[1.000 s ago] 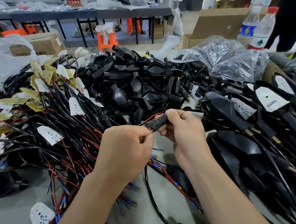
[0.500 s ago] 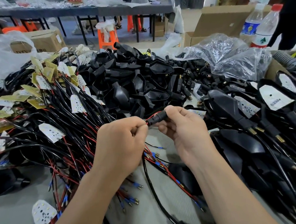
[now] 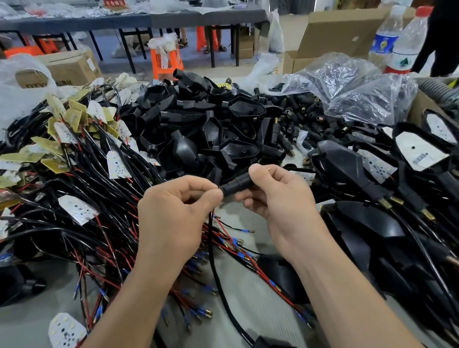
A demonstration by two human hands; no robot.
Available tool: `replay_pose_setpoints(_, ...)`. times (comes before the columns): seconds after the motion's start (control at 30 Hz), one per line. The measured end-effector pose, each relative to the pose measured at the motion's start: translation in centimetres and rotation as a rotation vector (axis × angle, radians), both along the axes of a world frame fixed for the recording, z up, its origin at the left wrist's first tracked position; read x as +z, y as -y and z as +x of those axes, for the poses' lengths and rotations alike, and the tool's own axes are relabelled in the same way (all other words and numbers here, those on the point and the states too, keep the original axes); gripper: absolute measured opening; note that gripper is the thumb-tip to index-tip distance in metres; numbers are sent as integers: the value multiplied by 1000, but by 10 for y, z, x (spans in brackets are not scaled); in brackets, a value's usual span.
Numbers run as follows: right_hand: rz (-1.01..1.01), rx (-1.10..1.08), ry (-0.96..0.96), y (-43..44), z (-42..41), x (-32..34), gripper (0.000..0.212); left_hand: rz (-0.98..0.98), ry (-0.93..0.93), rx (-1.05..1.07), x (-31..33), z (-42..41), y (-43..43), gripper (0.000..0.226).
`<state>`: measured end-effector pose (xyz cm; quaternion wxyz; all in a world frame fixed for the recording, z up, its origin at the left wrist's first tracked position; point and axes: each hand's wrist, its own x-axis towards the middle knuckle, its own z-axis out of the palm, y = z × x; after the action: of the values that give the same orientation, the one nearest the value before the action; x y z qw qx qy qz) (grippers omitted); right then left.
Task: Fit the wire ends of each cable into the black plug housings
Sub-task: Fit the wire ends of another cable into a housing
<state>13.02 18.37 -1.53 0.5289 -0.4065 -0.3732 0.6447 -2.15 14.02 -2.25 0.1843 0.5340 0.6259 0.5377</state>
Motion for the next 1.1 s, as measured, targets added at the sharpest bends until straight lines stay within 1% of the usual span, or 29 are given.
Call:
replay_pose_setpoints(0.07,7,-52,-35,-1,2,1,22,-11,33,5,-1,0,0,19)
replay_pose_setpoints(0.13,1,-76,-82,-2,3,2,22,-48,45,-39,-2,-1,-1,18)
replay_pose_setpoints(0.23,5,-24,-64,-2,6,1,22,-70,64,-87,-2,-3,-1,24)
replay_pose_setpoints(0.37,59,35,62,-4,7,-3,18,-29,-84,5,-1,-4,3,32)
replay_pose_setpoints(0.43,101,21,138,-4,7,-6,14,-2,-176,28,1,-3,6,27)
replay_pose_setpoints(0.5,141,4,197,-5,7,-7,12,32,-268,5,2,-1,10,24)
replay_pose_setpoints(0.53,149,5,201,-5,7,-7,12,45,-271,-11,3,0,10,24)
replay_pose_setpoints(0.63,120,47,142,-7,8,-6,13,23,-117,-18,3,-3,6,26)
replay_pose_setpoints(0.7,99,38,111,-7,7,-6,15,1,-14,-18,0,-3,4,17)
replay_pose_setpoints(0.73,101,17,108,-7,6,-6,16,-19,37,-53,-1,-2,3,12)
replay_pose_setpoints(0.77,114,-3,127,-7,5,-7,17,-37,60,-100,-2,0,3,13)
replay_pose_setpoints(0.83,167,-12,221,-7,4,-10,22,-71,54,-177,-6,4,2,16)
replay_pose_setpoints(0.9,230,3,333,-8,4,-12,29,-94,45,-200,-8,5,0,10)
replay_pose_setpoints(0.97,301,-17,450,-11,6,-10,32,-91,57,-177,-8,3,-1,18)
replay_pose_setpoints(1.03,350,-85,528,-15,8,-5,33,-90,76,-187,-6,3,-1,17)
replay_pose_setpoints(1.1,368,-168,561,-21,7,4,32,-99,117,-259,-2,6,2,19)
